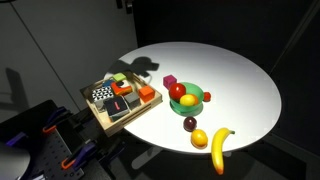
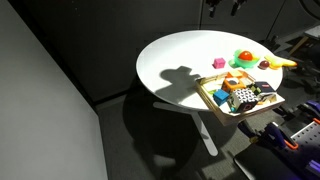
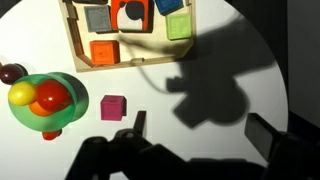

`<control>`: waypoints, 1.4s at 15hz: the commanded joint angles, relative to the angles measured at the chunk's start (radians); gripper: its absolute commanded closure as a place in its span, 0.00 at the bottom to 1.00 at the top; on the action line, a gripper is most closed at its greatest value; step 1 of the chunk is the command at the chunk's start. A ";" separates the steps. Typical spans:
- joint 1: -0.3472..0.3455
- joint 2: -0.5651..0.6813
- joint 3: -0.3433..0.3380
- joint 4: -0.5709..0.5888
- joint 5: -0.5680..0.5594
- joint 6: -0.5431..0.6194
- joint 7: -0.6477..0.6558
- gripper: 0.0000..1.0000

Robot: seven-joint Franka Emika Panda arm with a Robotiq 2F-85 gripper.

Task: Put the pink building block on the tray

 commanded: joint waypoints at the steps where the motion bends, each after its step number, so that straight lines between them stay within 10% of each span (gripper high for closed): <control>1: -0.011 0.088 -0.031 0.079 0.014 -0.014 -0.050 0.00; 21: -0.064 0.421 -0.098 0.273 -0.003 0.057 -0.315 0.00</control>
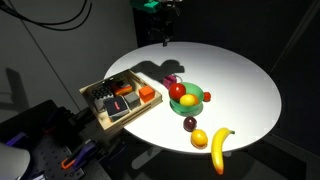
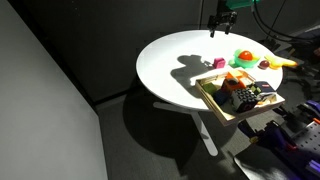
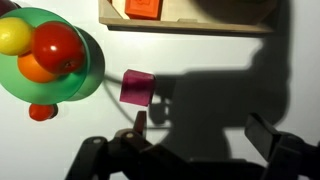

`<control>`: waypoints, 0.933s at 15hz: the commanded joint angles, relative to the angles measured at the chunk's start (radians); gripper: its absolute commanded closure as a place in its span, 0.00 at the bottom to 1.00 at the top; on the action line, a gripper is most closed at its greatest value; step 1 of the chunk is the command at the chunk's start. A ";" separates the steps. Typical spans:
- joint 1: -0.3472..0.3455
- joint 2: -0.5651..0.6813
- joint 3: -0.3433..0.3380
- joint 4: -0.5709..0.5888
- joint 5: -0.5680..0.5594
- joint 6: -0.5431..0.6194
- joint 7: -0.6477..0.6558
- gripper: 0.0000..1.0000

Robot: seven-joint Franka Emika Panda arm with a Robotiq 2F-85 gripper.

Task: Put the pink building block on the tray

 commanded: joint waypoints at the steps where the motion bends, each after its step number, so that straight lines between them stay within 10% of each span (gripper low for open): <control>1: -0.001 0.001 0.001 0.005 -0.001 -0.003 0.000 0.00; 14: -0.011 0.099 -0.037 0.049 -0.021 -0.012 0.025 0.00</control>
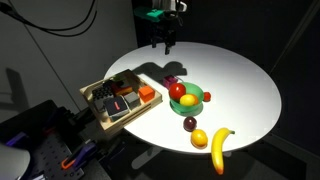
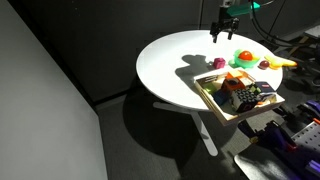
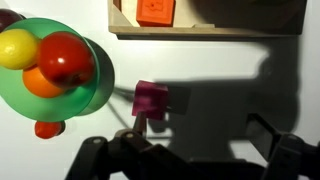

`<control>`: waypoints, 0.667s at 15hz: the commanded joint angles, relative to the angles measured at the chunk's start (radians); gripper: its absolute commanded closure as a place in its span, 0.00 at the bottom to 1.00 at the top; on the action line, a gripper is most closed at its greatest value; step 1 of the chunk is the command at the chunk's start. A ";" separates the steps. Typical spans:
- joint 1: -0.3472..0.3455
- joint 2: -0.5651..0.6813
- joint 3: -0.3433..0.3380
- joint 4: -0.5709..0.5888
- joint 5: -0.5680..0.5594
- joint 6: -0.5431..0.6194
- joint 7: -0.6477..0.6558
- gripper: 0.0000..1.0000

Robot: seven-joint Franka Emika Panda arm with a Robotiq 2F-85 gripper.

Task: Put the pink building block on the tray

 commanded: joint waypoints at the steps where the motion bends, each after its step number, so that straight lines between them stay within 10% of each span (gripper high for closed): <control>1: -0.004 0.059 -0.018 0.046 -0.027 -0.009 0.031 0.00; 10: -0.004 0.158 -0.046 0.083 -0.060 0.040 0.064 0.00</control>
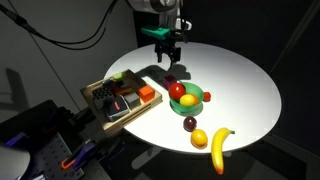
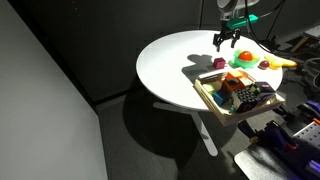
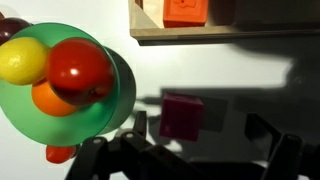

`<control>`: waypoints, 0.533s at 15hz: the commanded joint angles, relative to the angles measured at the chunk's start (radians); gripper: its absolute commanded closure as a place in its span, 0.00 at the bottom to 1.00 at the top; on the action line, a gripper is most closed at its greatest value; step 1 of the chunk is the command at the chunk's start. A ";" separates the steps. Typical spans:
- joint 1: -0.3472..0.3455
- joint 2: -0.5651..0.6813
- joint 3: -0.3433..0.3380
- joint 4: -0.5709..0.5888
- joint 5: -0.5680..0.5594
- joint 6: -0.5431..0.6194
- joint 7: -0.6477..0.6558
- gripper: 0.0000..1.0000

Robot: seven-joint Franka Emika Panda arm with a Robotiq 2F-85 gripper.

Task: Put the pink building block on the tray

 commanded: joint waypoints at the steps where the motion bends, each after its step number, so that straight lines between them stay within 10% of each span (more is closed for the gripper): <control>1: -0.001 0.047 -0.008 0.046 -0.022 0.030 0.032 0.00; 8: 0.006 0.100 -0.018 0.044 -0.029 0.143 0.049 0.00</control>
